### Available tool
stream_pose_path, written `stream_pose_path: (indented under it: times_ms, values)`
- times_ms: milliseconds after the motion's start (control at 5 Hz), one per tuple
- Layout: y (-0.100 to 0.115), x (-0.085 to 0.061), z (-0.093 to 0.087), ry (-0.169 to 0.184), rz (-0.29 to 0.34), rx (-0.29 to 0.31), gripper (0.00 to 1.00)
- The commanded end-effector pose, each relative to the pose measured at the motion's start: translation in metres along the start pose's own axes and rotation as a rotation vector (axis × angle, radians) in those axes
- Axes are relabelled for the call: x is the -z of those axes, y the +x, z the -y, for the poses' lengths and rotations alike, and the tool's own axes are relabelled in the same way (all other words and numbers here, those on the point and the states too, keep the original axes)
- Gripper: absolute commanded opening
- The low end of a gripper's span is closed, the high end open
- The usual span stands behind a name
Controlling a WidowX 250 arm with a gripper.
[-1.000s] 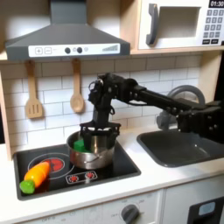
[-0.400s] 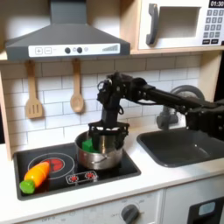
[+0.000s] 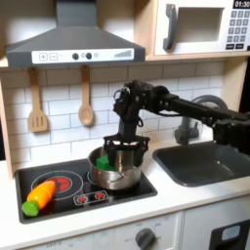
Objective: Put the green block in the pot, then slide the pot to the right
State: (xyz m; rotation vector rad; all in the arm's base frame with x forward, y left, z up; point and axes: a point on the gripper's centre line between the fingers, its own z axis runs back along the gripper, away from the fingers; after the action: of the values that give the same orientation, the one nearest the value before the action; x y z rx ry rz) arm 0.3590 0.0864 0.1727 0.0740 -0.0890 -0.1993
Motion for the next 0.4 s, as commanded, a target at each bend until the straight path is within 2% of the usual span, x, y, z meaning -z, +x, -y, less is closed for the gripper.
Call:
stream_pose_path:
  times_ms: [0, 200]
  values:
    - [-0.0023, 0.0021, 0.0022, -0.011, 0.000, 0.019, 1.00]
    - [-0.0028, 0.0007, 0.0025, -0.011, 0.001, 0.020, 1.00]
